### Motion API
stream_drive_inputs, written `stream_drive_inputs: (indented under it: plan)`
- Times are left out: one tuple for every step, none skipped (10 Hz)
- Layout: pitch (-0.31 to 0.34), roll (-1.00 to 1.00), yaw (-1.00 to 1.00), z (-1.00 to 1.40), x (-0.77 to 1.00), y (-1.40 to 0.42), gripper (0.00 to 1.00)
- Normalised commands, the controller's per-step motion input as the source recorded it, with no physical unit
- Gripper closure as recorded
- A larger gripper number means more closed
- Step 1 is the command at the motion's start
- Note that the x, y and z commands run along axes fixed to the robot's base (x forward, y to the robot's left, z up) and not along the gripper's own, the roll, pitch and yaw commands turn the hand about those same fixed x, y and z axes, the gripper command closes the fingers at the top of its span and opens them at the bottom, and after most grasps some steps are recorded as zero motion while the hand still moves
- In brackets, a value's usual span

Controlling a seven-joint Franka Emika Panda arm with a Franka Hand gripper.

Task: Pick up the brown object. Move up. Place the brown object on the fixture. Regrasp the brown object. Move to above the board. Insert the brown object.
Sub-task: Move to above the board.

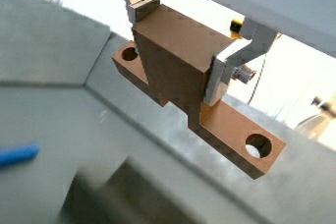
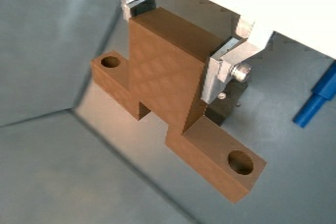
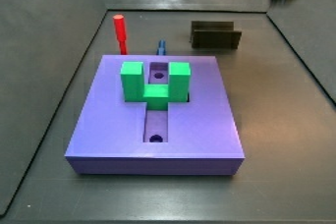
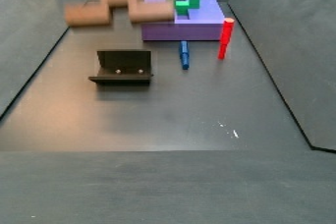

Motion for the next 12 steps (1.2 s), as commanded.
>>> stream_drive_inputs:
  plan:
    - [0.055,0.01,-0.02,1.40,-0.02,0.00,1.00]
    - [0.064,-0.01,-0.01,1.40,0.00,0.01,1.00]
    - [0.083,0.00,0.00,0.69,0.02,-0.01,1.00]
    - [0.094,0.00,0.00,0.31,0.03,-0.01,1.00]
    - [0.040,-1.00,0.10,0.28,-0.83,-1.40,1.00]
    - [0.025,-1.00,0.10,0.30,-0.85,-1.40,1.00]
    - [0.005,-1.00,0.11,0.30,-0.88,-1.40,1.00]
    - [-0.010,-1.00,0.11,0.27,-0.92,-1.40,1.00]
    - [-0.018,-1.00,0.11,0.27,-0.90,-1.40,1.00]
    - [-0.039,-1.00,0.11,0.27,-0.93,-1.40,1.00]
    - [-0.053,-1.00,0.11,0.15,-0.58,-0.84,1.00]
    - [-0.076,-1.00,0.11,0.06,-0.29,-0.35,1.00]
